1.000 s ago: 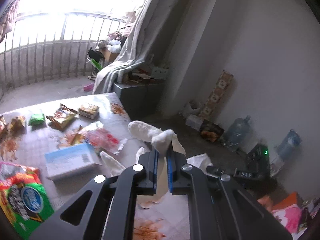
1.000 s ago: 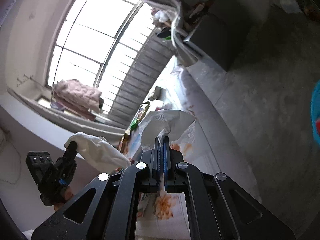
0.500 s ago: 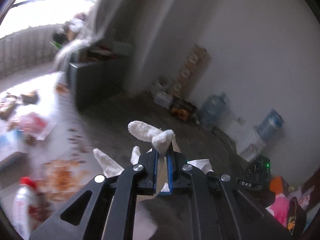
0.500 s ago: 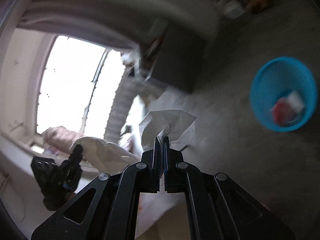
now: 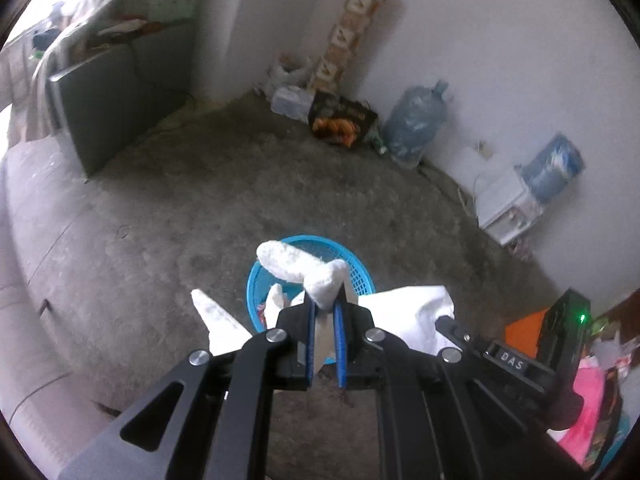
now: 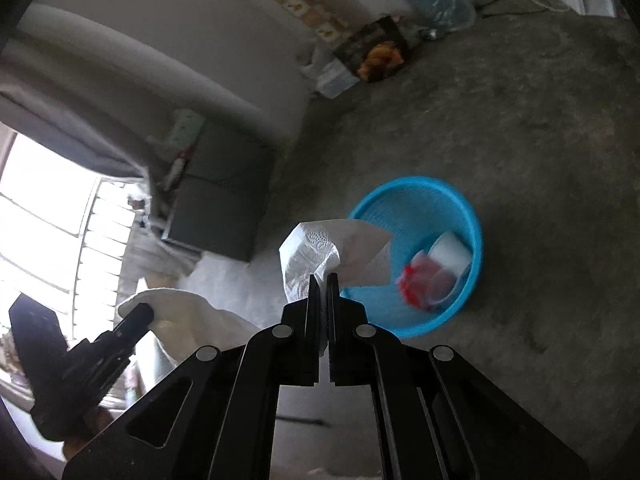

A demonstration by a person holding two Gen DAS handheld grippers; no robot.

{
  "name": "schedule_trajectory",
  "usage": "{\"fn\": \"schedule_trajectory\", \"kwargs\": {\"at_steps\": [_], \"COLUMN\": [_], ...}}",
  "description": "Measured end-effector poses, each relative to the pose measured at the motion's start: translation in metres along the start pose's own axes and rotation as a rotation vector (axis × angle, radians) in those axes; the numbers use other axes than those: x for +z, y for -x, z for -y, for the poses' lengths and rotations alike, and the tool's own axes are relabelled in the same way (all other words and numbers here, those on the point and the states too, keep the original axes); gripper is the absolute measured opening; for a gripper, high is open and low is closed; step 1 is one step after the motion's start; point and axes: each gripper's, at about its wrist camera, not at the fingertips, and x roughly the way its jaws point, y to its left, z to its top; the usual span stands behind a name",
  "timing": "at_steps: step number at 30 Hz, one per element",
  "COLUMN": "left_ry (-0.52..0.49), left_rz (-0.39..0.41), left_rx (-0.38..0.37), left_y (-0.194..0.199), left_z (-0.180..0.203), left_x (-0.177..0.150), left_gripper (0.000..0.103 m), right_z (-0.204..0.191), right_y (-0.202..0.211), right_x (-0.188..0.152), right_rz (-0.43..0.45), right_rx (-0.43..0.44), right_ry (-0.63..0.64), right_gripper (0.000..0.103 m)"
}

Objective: Collect trash
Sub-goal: 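Carry the tissue and glove over the blue wastebasket and open both tools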

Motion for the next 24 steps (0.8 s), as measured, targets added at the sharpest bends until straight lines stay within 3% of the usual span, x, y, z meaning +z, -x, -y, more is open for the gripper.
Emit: {"fn": "schedule_trajectory", "kwargs": {"at_steps": [7, 8, 9, 10, 11, 13, 16, 24], "left_ry": [-0.076, -0.094, -0.116, -0.125, -0.132, -0.121, -0.058, 0.019], "left_rz": [-0.059, -0.073, -0.102, -0.117, -0.117, -0.104, -0.096, 0.015], "left_rx": [0.014, 0.021, 0.049, 0.072, 0.091, 0.114, 0.09, 0.071], "left_y": [-0.075, -0.085, -0.1, -0.108, -0.115, -0.12, -0.113, -0.051], "left_z": [0.013, 0.015, 0.017, 0.017, 0.016, 0.011, 0.002, 0.002], "left_x": [0.022, 0.022, 0.023, 0.023, 0.021, 0.018, 0.015, 0.025], "left_gripper": [0.01, 0.021, 0.033, 0.058, 0.064, 0.064, 0.067, 0.073], "right_z": [0.028, 0.031, 0.033, 0.039, 0.047, 0.058, 0.075, 0.08], "right_y": [-0.038, -0.044, -0.051, -0.065, -0.072, -0.087, -0.103, -0.07], "right_x": [0.016, 0.017, 0.019, 0.021, 0.022, 0.021, 0.014, -0.004], "right_rz": [-0.014, -0.018, -0.026, -0.045, -0.063, -0.103, -0.169, -0.152], "right_rx": [-0.075, -0.084, -0.094, -0.11, -0.121, -0.119, -0.133, -0.088], "right_ry": [-0.003, -0.009, -0.013, -0.02, -0.034, -0.065, -0.112, -0.132], "right_gripper": [0.006, 0.009, 0.022, 0.029, 0.044, 0.045, 0.048, 0.052]}}
